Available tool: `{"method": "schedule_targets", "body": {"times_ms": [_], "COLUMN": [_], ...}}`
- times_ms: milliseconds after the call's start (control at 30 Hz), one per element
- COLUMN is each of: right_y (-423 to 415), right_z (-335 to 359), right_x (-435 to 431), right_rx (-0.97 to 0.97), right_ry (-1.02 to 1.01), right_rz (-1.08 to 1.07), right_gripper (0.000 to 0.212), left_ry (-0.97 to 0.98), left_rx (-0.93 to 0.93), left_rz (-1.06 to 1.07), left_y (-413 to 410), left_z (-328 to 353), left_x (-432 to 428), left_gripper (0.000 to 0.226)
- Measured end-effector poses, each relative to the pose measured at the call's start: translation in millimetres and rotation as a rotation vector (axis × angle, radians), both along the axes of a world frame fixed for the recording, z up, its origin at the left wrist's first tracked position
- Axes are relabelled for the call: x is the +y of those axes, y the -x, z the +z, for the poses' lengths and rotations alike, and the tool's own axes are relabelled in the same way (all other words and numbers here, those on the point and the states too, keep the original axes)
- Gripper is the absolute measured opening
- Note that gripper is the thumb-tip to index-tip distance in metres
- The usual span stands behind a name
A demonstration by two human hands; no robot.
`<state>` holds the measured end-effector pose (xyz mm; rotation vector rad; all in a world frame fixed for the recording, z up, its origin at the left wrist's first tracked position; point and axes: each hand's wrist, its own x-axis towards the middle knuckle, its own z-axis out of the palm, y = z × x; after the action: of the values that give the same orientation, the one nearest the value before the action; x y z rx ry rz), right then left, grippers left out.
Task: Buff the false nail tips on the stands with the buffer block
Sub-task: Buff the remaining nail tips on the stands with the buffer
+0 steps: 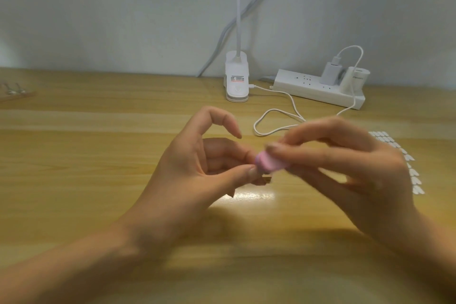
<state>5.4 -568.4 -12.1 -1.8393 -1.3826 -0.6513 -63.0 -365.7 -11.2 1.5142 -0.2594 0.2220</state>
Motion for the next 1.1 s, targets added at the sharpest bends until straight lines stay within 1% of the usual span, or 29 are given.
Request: {"method": "schedule_targets", "body": {"times_ms": [133,233,300,433,500,567,633,733,900,1033,1100], "right_y": [-2,-1,-5,-25,-29,-29,-27,-22,-7,-3,-2], "right_z": [-1,-3,-3,0,-1,-4,-5,-2,-1,-6,-6], "right_x": [-1,-1,-2,-9,-11,-11,-10,-9,0,3,3], "right_rx": [0.013,-0.002,-0.01,0.087,0.118,0.129,0.184,0.261,0.229,0.198,0.172], "right_ry": [-0.004,-0.019,-0.014,-0.127,-0.143,-0.137,-0.162,-0.186,-0.119,-0.073,-0.046], "right_rz": [0.009,0.011,0.032,-0.045,-0.032,-0.018,0.007,0.051,0.111,0.079,0.102], "right_gripper": [0.025,0.024,0.022,0.03,0.029,0.027,0.026,0.027,0.025,0.025,0.025], "left_ry": [0.018,0.035,0.058,0.065,0.088,0.107,0.101,0.022,-0.171,-0.222,-0.239], "left_rx": [0.005,0.01,0.02,0.009,0.005,-0.002,-0.011,-0.027,-0.097,-0.126,-0.123], "left_rz": [0.004,-0.01,-0.007,0.013,0.004,-0.022,-0.03,0.03,0.126,0.147,0.151], "left_y": [1,1,1,0,0,0,0,-1,-3,-2,-1], "left_z": [-1,-1,-1,1,1,0,0,2,2,2,2], "left_x": [-1,-2,-2,0,1,0,0,1,2,1,1], "left_gripper": [0.045,0.039,0.042,0.036,0.033,0.034,0.036,0.04,0.048,0.049,0.047]}}
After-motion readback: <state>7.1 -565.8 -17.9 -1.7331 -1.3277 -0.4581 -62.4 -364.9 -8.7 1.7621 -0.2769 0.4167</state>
